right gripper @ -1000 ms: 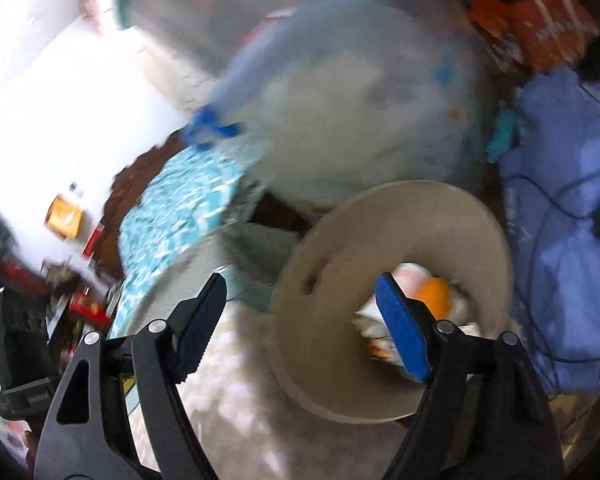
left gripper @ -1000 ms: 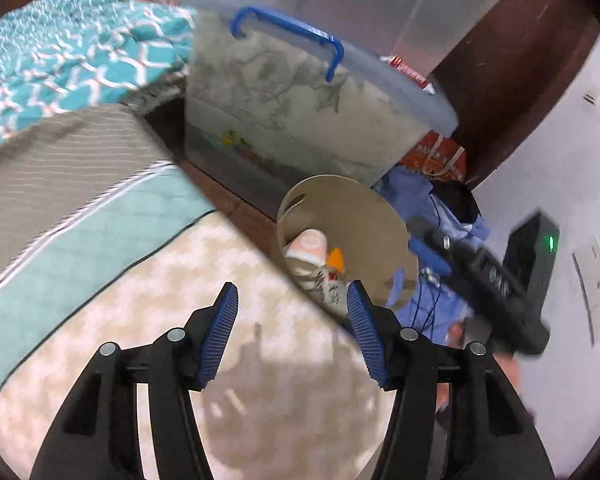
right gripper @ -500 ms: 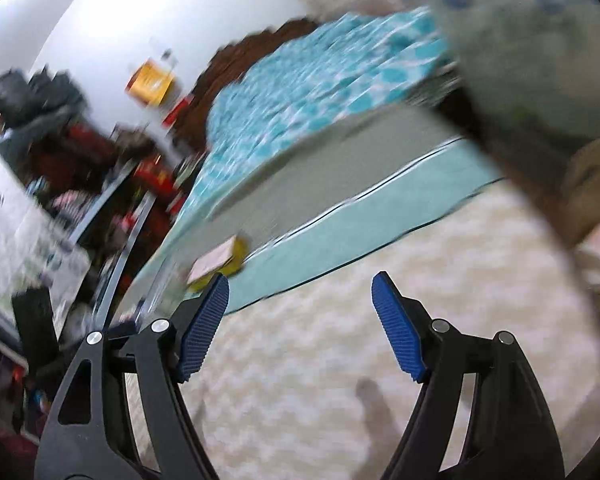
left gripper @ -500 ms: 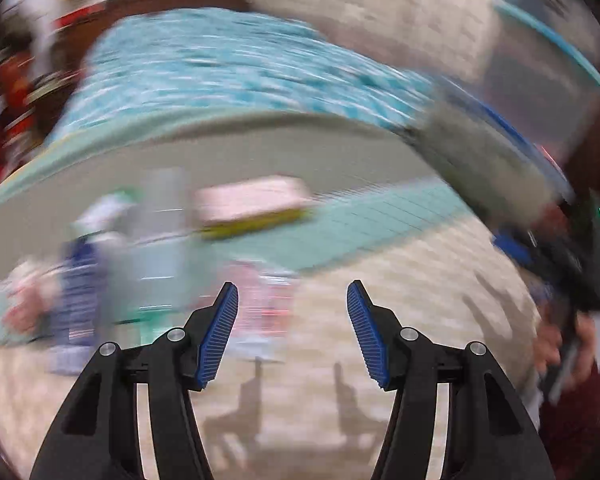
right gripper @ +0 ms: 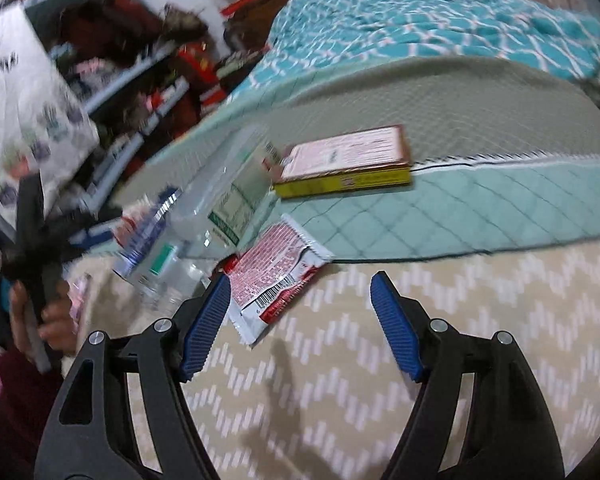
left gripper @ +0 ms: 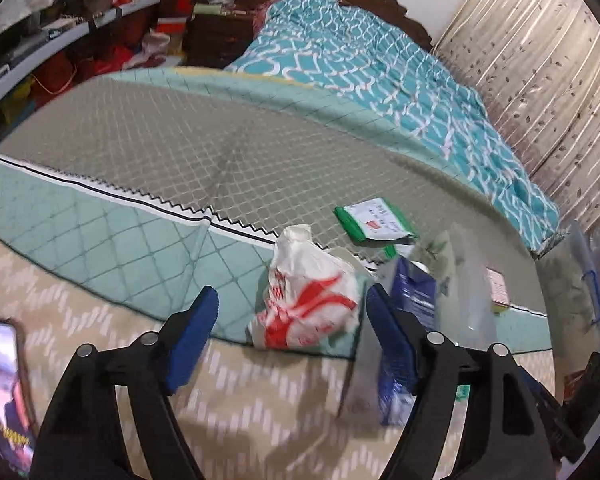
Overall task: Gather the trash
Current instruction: 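Grasp the white-and-red plastic bag with the left tool while the right tool grasps the red snack wrapper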
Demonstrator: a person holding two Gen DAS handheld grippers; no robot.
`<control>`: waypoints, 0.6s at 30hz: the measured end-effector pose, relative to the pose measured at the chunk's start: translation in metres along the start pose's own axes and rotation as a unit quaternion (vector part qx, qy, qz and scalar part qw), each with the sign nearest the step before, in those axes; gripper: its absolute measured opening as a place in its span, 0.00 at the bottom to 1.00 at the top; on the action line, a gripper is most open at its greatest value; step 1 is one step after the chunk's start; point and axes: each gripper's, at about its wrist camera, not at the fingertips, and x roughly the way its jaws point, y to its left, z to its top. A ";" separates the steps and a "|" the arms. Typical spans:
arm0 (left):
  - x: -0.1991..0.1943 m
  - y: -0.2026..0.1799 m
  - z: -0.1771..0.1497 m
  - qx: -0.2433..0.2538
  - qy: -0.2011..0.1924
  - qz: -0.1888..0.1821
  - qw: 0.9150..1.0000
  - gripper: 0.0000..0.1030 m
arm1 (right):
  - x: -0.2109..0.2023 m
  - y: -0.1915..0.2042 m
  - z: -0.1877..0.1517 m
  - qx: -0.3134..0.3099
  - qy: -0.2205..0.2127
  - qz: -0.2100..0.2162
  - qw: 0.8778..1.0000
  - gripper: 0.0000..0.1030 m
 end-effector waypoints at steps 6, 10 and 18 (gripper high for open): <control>0.041 0.002 0.002 -0.008 0.031 -0.045 0.998 0.39 | 0.018 -0.025 0.021 0.034 0.023 0.037 0.998 0.56; 0.035 0.012 -0.005 -0.029 0.030 -0.044 0.998 0.35 | 0.027 -0.035 0.025 0.044 0.023 0.043 0.998 0.52; -0.042 0.005 -0.034 0.019 -0.012 -0.129 0.991 0.35 | 0.037 -0.017 0.013 0.001 0.040 0.048 0.998 0.14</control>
